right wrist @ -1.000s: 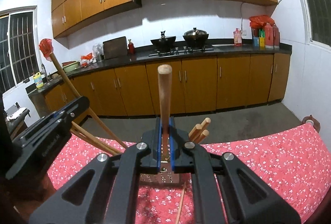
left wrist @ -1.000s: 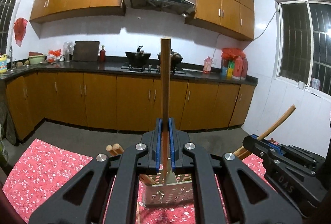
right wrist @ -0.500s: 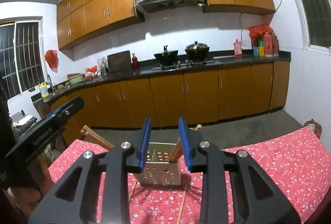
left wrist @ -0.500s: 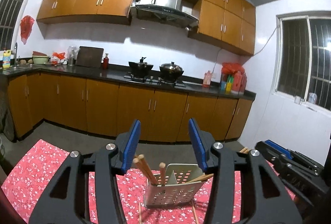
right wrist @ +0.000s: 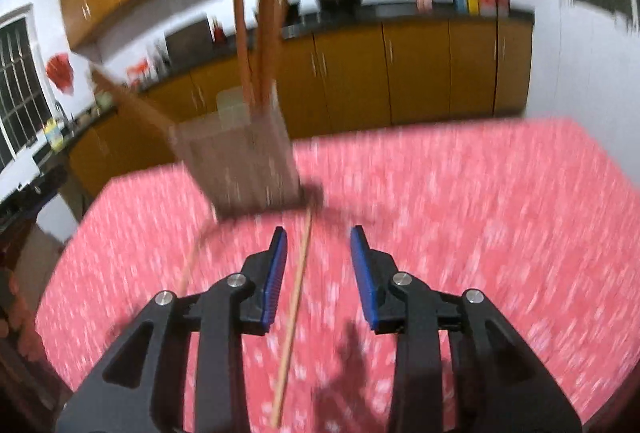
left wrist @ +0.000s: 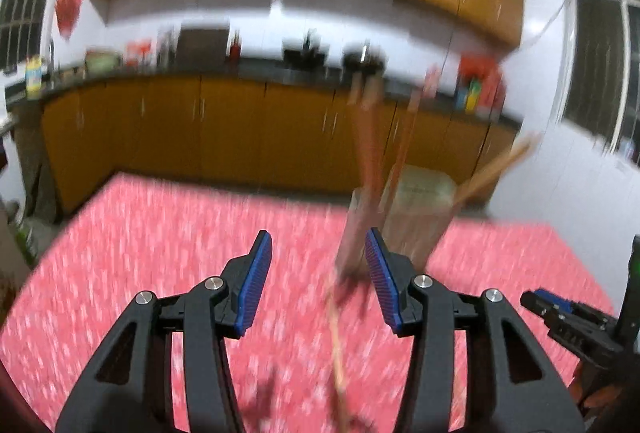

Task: Organize utensils
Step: 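Close the left tool on a chopstick while the right tool grasps another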

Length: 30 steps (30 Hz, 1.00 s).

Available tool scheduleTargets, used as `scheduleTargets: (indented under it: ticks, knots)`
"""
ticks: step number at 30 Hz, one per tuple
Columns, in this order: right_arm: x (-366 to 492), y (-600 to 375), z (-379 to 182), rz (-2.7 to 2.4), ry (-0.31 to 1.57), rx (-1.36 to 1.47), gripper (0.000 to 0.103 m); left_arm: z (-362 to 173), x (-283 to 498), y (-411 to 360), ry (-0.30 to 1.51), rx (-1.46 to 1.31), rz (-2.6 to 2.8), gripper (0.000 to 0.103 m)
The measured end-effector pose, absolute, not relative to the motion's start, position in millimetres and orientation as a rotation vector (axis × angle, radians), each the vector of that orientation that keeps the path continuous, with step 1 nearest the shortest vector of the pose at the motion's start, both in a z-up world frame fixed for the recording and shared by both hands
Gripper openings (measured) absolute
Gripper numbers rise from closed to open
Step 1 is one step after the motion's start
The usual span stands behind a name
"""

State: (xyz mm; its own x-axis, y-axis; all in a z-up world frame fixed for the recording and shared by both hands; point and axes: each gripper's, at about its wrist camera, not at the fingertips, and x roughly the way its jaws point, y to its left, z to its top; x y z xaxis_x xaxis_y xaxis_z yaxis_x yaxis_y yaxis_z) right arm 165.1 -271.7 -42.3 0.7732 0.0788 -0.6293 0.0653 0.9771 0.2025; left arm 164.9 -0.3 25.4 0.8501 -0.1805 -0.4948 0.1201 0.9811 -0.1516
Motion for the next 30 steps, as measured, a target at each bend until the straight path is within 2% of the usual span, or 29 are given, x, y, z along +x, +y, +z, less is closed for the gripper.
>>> scheduleTargets:
  ticks: [3, 7, 17, 20, 24, 28, 30]
  knots:
    - [160, -255, -79, 0.043, 0.784, 0.219, 0.032, -22, 166, -2, 0.679, -0.120, -0.168, 0.049]
    - [154, -239, -104, 0.069, 0.848, 0.195, 0.032, -55, 157, -11, 0.767, -0.107, -0.202, 0.049]
    - [147, -221, -122, 0.061, 0.882, 0.151, 0.026, -89, 142, -31, 0.848, -0.023, -0.220, 0.047]
    - [148, -215, -124, 0.054, 0.875, 0.117, 0.023, -97, 141, -36, 0.868, 0.005, -0.211, 0.040]
    - [145, -214, -123, 0.030, 0.867, 0.071, 0.009, -101, 140, -40, 0.872, 0.048, -0.189, 0.027]
    - [149, -220, -123, 0.010, 0.869, 0.075, 0.008, -100, 144, -38, 0.877, 0.068, -0.163, 0.012]
    - [152, -226, -122, -0.005, 0.872, 0.081, 0.008, -100, 149, -34, 0.885, 0.065, -0.163, 0.009]
